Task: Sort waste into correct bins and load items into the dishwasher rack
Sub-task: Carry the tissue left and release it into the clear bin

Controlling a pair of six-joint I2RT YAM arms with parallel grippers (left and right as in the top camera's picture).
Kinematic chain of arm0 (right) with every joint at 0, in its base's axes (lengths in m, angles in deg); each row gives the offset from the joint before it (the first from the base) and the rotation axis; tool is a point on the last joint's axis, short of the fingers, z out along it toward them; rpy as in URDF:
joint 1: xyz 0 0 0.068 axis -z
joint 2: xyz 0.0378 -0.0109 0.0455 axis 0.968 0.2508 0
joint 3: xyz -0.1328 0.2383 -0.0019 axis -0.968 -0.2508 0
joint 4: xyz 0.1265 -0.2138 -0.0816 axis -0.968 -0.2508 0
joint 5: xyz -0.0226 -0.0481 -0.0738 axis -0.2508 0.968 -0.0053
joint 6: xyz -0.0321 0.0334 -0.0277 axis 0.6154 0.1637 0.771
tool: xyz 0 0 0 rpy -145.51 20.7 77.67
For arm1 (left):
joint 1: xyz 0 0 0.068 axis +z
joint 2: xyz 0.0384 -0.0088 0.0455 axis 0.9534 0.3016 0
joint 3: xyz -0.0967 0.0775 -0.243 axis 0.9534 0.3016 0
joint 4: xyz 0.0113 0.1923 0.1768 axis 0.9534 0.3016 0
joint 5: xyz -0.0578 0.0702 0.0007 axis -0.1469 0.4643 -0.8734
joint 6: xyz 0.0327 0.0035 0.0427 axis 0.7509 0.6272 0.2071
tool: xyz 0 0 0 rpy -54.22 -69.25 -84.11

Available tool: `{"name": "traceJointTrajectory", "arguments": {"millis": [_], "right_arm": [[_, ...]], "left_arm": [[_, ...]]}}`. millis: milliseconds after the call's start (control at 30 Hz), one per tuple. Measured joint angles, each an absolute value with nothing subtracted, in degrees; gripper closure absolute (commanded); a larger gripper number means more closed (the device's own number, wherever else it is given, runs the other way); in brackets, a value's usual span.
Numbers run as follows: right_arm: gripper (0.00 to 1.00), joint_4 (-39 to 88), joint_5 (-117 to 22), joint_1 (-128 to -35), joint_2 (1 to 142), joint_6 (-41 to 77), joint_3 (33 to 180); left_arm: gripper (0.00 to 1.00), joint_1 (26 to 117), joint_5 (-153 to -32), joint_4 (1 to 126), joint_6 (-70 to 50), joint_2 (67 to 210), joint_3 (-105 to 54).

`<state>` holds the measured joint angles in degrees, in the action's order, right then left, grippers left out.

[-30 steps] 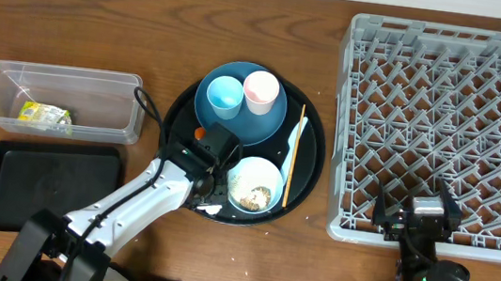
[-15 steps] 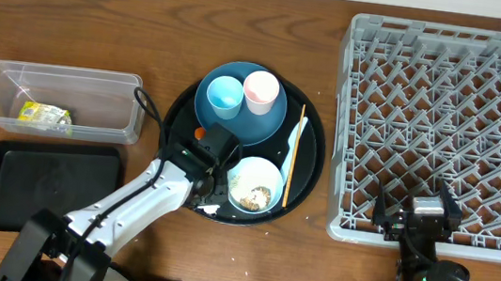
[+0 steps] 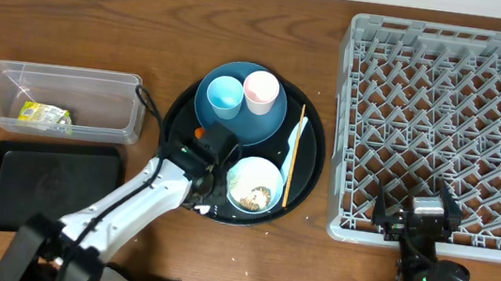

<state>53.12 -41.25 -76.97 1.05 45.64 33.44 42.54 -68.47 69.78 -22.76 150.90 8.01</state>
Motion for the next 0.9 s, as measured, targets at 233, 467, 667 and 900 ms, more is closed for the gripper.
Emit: {"name": "traceJointTrajectory", "arguments": {"millis": [233, 467, 667, 900], "right_arm": [[0.01, 53.1, -41.2, -77.0, 1.0, 45.6, 33.4], [0.01, 53.1, -41.2, -77.0, 1.0, 45.6, 33.4], [0.01, 53.1, -41.2, -77.0, 1.0, 45.6, 33.4], [0.01, 53.1, -41.2, -77.0, 1.0, 45.6, 33.4]], "left_arm": [[0.94, 49.0, -64.4, 76.9, -15.7, 144.5, -6.0], [0.94, 64.2, -62.4, 74.7, -12.2, 141.8, -13.5], [0.94, 75.2, -61.7, 68.7, -11.3, 143.1, -13.5], [0.94, 81.3, -61.6, 63.2, -11.2, 150.3, -13.5]]}}
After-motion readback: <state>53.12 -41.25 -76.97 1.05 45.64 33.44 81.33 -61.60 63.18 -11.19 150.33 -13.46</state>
